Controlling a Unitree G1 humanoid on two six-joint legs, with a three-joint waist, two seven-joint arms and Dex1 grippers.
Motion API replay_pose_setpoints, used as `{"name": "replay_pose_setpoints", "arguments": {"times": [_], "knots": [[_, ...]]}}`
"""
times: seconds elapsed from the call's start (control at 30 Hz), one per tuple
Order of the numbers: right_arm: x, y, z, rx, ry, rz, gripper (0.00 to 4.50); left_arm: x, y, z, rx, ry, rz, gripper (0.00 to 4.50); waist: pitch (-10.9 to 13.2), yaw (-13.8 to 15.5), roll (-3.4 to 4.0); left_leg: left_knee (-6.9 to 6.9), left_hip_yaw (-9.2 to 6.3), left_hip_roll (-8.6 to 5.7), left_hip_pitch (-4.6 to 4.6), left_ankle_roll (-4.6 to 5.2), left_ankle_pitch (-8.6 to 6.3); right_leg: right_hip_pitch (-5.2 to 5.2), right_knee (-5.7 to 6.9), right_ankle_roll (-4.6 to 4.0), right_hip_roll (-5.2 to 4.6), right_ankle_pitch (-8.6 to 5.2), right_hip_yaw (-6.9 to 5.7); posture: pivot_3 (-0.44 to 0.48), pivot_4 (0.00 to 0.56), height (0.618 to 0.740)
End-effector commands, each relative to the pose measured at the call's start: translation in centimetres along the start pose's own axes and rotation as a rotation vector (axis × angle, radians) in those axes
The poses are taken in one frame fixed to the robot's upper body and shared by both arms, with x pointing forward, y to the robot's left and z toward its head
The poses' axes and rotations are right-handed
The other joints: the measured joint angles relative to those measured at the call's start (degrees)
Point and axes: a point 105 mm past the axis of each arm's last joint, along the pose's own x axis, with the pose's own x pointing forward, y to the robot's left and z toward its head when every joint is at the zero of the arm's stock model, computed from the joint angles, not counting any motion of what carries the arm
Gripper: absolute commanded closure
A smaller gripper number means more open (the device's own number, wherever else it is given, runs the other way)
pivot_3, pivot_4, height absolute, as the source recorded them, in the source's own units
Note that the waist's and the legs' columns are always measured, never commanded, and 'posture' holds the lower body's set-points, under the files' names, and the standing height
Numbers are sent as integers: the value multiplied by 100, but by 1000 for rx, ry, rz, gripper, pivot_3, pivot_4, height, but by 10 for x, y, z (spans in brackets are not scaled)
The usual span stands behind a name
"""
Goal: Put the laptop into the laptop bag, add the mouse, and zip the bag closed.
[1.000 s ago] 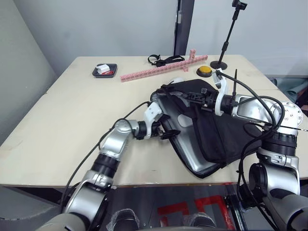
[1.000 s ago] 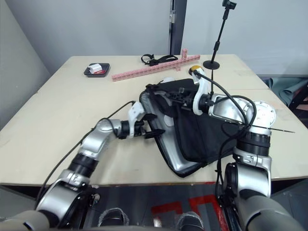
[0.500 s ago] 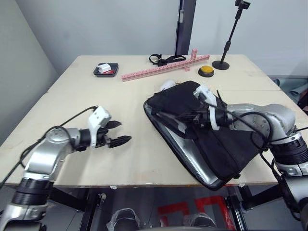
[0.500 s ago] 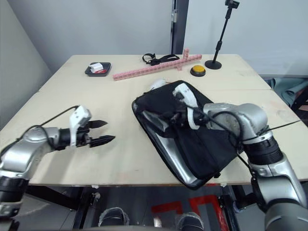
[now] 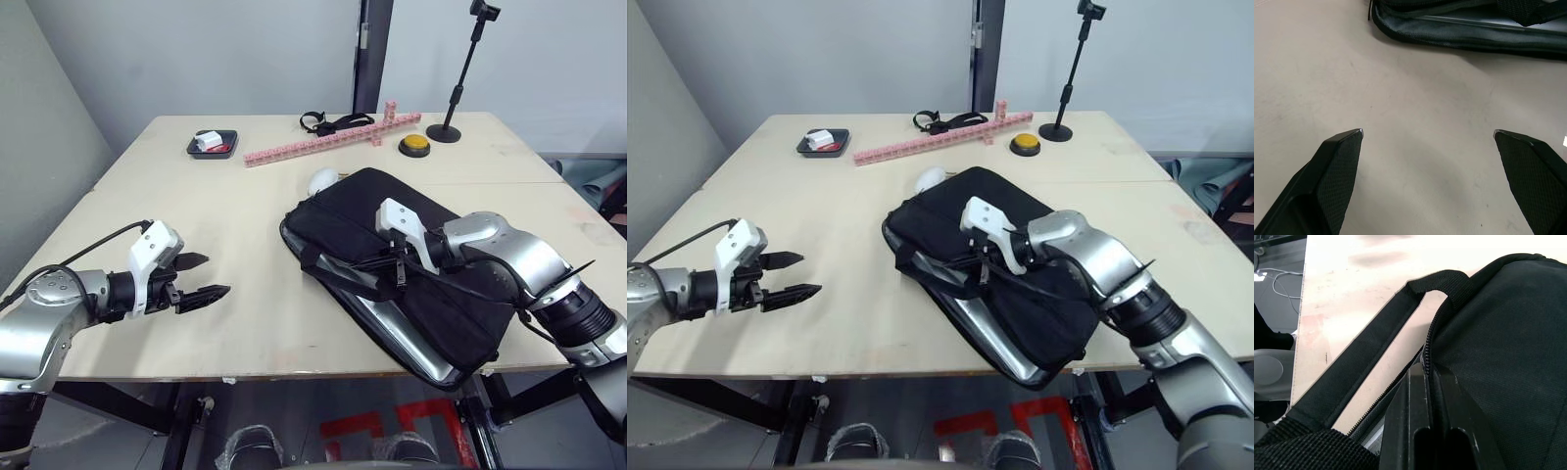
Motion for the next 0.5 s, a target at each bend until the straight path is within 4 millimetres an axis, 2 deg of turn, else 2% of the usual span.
{"name": "replay_pose_setpoints", "arguments": {"times": [0.03, 0.13, 0.27, 0.4, 0.47, 0.5], "knots": [[-3, -3, 9, -49, -15, 11, 3837, -10, 5, 14, 51, -31, 23, 0, 0, -2, 0, 5, 1, 0, 1, 0, -1, 0, 4, -1, 0, 0, 3, 0, 150, 740], [-5, -3, 11, -52, -26, 17, 2797, -12, 9, 12, 59, -21, 34, 0, 0, 1, 0, 19, -2, 0, 2, 2, -2, 3, 14, -3, 0, -1, 5, 0, 150, 740], [-18, -4, 21, -62, -45, 22, 1439, -18, 17, 15, 67, -20, 45, 0, 0, 4, 0, 27, -6, 0, 2, 3, -3, 4, 22, -3, 0, 0, 5, 0, 150, 740], [-58, -9, 36, -87, -77, 16, 20, -33, 27, 21, 73, -24, 59, 0, 0, 14, 0, 30, -8, 0, -1, 6, -1, 2, 21, -4, 0, 0, 5, 0, 150, 740], [-74, -10, 37, -95, -73, 13, 20, -39, 32, 24, 83, -25, 72, 0, -2, 18, -2, 30, -8, 0, -1, 10, -1, 4, 21, -8, 0, -2, 4, 0, 150, 740], [-91, -13, 35, -83, -42, -11, 20, -44, 38, 26, 91, -25, 88, 0, -2, 18, -2, 28, -9, 0, 1, 12, 0, 7, 21, -14, 0, -6, 4, 0, 150, 740]]}}
